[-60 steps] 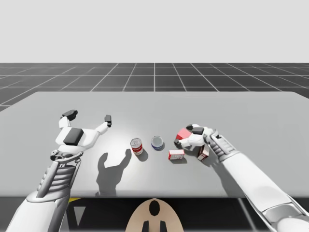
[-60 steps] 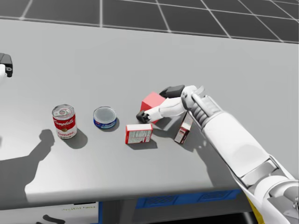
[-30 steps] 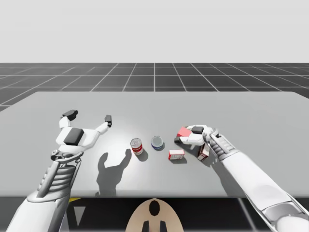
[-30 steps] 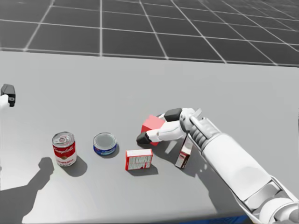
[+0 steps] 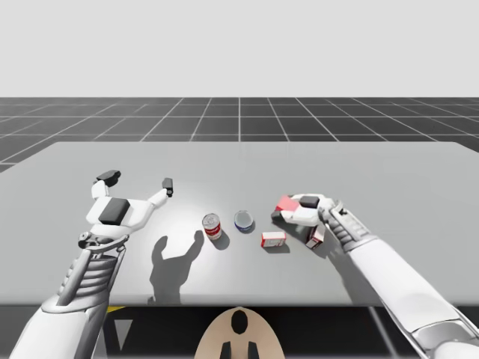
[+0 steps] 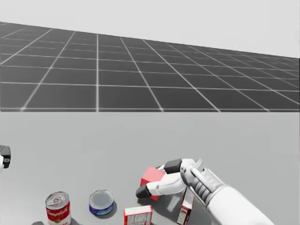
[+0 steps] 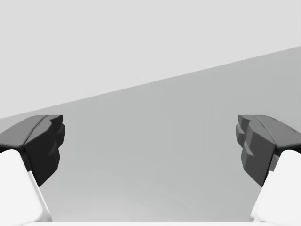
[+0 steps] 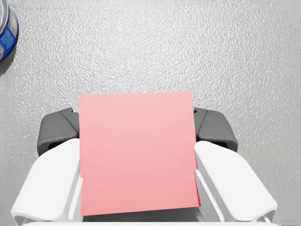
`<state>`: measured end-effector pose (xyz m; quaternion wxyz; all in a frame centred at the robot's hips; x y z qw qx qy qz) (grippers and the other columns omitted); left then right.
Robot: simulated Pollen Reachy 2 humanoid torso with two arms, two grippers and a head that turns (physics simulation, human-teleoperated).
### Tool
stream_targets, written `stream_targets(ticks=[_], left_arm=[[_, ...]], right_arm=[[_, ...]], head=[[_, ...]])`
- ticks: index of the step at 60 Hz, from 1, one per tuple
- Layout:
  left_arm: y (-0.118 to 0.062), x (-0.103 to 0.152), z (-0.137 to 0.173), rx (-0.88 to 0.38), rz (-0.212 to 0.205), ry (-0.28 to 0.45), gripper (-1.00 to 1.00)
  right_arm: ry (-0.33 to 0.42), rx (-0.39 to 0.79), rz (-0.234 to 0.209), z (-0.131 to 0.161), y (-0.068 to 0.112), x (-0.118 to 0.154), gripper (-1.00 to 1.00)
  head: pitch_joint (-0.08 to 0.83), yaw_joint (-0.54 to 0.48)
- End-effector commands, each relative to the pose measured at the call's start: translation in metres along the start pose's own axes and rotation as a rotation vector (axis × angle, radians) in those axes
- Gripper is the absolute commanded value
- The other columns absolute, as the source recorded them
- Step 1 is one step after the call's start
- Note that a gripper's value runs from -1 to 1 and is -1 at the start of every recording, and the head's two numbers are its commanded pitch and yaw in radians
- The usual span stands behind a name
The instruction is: Find the red cube and pick it up.
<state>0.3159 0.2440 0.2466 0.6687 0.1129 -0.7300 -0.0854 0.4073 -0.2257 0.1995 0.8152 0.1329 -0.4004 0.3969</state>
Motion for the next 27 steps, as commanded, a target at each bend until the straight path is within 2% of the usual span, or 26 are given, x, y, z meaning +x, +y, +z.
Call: stream_targets(ticks=[1,10,13,20,27], left_arm=[[0.001,0.0,0.0,0.002,0.002,0.001,-1.0],[0.001,0.0,0.0,0.004,0.002,0.0,-1.0],[0.001,0.0,0.0,0.003,0.002,0.0,-1.0],[0.002,0.0,0.0,0.004,0.003,0.0,-1.0],[0.002,0.0,0.0,0.006,0.003,-0.001,-1.0]], right_arm=[[-0.068,-0.037,0.039,0.033,-0.008,0.034,1.0],[-0.189,-0.113,0.07,0.072,-0.009,0.073,1.0],[-0.206,-0.129,0.077,0.078,-0.009,0.078,1.0],[-0.34,-0.208,0.102,0.108,-0.007,0.105,1.0],[-0.533,-0.288,0.138,0.14,0.002,0.129,1.0]], head=[[0.298,-0.24],[0.299,-0.25],[0.298,-0.25],[0.295,-0.25],[0.293,-0.25]])
